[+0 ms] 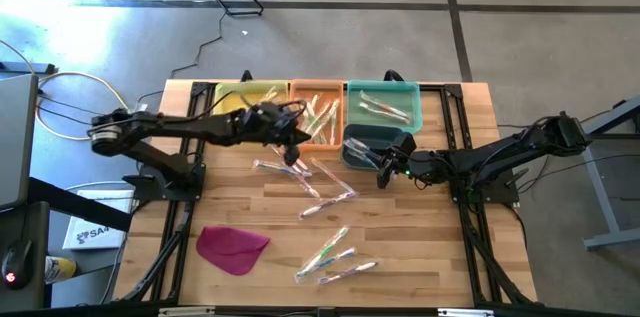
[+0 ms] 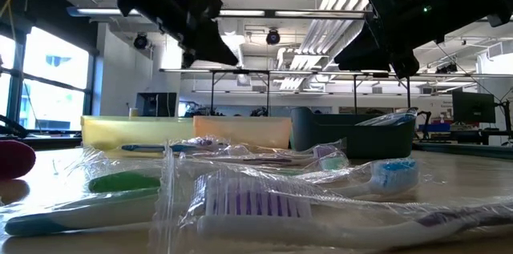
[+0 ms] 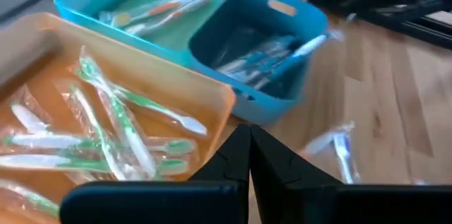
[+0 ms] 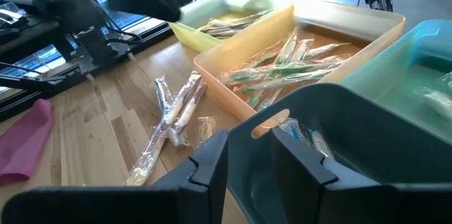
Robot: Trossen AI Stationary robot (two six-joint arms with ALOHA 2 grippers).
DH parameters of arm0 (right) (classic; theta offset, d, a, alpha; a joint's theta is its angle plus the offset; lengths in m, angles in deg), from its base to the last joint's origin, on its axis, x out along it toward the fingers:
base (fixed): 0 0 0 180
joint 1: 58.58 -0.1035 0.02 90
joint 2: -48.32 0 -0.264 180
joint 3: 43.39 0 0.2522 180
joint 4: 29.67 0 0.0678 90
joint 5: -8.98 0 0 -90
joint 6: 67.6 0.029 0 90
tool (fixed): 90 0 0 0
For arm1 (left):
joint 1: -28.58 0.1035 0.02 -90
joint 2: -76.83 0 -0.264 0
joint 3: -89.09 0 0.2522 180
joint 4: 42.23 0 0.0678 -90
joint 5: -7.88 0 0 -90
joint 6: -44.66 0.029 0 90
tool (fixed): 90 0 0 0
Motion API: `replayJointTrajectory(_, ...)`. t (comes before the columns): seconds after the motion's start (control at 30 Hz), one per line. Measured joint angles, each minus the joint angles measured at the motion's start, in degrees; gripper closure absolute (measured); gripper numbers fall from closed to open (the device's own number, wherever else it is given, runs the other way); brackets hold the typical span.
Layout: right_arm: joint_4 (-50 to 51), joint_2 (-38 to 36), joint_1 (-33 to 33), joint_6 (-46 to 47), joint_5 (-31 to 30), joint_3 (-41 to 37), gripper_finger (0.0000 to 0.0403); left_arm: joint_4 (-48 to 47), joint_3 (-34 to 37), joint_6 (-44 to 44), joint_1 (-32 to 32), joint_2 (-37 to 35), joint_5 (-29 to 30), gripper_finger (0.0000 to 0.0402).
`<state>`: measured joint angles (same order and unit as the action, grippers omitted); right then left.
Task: Pick & Place Toothbrushes
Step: Put the violet toothbrush into the yellow bin
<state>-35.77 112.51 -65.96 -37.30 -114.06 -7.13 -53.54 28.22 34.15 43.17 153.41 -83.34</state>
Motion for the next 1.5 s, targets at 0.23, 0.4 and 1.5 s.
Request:
replayJointTrajectory(0.23, -0.1, 0.0, 0.0, 0.1, 0.2, 0.0, 0.0306, 2.5, 7.7, 1.3, -6.1, -9.3, 0.8, 0.0401)
replayJointTrajectory(0.4, -0.1, 0.0, 0.0, 0.1, 0.5, 0.0, 0.0306, 4.9, 11.2, 1.3, -10.7, -14.5, 1.0, 0.0401)
replayJointTrajectory(1.5, -0.1, 0.0, 0.0, 0.1, 1.7, 0.0, 0.0306, 11.0, 30.9, 13.6, -18.8, -41.2, 8.8, 0.0401)
